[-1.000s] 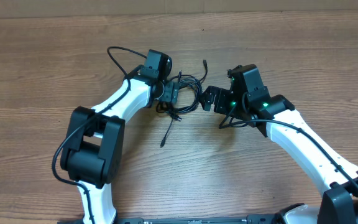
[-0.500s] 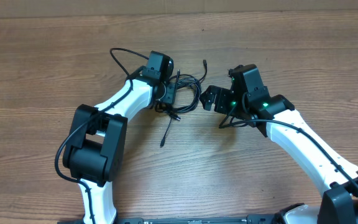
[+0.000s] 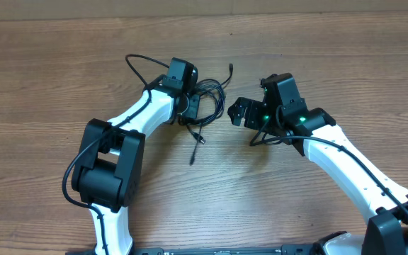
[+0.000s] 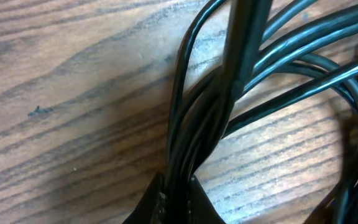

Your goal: Untangle cables

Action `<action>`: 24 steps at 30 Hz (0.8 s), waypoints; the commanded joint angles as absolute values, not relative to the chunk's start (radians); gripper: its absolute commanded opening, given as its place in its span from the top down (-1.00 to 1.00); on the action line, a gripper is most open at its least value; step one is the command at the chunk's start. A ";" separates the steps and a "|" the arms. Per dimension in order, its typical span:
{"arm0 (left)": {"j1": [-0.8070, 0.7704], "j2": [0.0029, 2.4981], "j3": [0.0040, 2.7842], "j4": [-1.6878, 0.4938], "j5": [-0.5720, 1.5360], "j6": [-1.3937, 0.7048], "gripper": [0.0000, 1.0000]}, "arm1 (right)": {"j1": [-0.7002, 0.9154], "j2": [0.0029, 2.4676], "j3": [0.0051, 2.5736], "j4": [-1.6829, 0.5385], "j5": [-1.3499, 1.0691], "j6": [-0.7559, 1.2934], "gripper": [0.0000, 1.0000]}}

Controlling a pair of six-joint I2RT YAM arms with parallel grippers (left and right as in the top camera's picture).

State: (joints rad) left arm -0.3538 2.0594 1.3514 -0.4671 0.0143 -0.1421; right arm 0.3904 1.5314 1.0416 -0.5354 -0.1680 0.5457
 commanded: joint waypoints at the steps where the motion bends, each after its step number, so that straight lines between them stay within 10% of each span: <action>1: -0.360 2.056 1.361 -0.508 0.020 -0.138 0.92 | 0.387 1.519 1.048 -0.529 -0.157 0.541 -0.99; 24: -0.359 1.762 1.501 -0.820 0.262 -0.207 0.92 | 0.387 1.520 1.048 -0.511 -0.345 0.550 -1.00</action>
